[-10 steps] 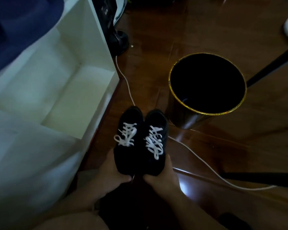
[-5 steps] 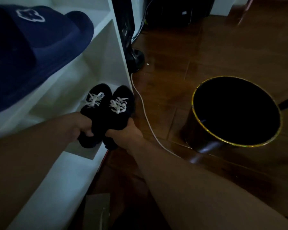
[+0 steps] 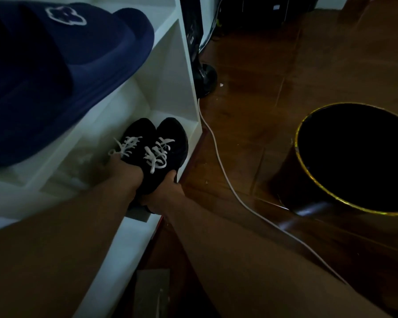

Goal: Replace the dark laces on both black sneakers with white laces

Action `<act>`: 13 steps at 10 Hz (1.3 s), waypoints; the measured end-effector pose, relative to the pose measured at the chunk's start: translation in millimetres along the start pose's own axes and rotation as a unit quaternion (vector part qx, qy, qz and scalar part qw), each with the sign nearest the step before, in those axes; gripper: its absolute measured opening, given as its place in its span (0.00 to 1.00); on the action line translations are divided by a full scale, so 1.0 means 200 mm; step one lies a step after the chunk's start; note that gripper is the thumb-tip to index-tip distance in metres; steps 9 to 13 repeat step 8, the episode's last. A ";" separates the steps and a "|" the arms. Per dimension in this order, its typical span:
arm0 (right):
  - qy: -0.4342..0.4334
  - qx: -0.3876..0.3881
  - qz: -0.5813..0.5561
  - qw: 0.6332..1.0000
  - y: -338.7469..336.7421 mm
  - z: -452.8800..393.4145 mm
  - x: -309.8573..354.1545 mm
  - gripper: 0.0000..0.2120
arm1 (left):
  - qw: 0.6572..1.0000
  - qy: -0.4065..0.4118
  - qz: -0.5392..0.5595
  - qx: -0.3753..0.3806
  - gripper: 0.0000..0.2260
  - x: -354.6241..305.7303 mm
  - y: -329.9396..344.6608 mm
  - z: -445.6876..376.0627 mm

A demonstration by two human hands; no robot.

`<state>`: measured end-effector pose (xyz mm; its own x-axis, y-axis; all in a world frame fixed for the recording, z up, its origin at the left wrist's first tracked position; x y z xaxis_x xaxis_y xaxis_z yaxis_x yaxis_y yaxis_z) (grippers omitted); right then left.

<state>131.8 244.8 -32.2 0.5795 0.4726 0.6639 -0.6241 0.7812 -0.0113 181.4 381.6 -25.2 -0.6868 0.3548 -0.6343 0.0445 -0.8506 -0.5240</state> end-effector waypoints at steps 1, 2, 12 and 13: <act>-0.030 0.002 -0.040 0.999 0.00 0.03 -0.01 0.65 | 0.990 0.016 -0.139 -0.011 0.50 -0.01 0.03 0.06; -0.100 -0.002 -0.057 0.993 0.03 0.05 -0.06 0.67 | 0.967 -0.013 -0.255 0.014 0.45 -0.08 0.08 0.23; -0.117 -0.034 0.053 0.991 -0.18 0.19 -0.16 0.39 | 0.951 0.193 -0.233 -0.067 0.20 -0.23 0.04 0.34; -0.117 -0.034 0.053 0.991 -0.18 0.19 -0.16 0.39 | 0.951 0.193 -0.233 -0.067 0.20 -0.23 0.04 0.34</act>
Point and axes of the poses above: each hand's wrist, its own z-axis away from the middle knuckle, its own y-axis out of the palm, x = y × z, the point moved 2 cm from there along -z, towards the middle knuckle, and after that the axes turned 15 degrees about x, right-handed, at the moved point
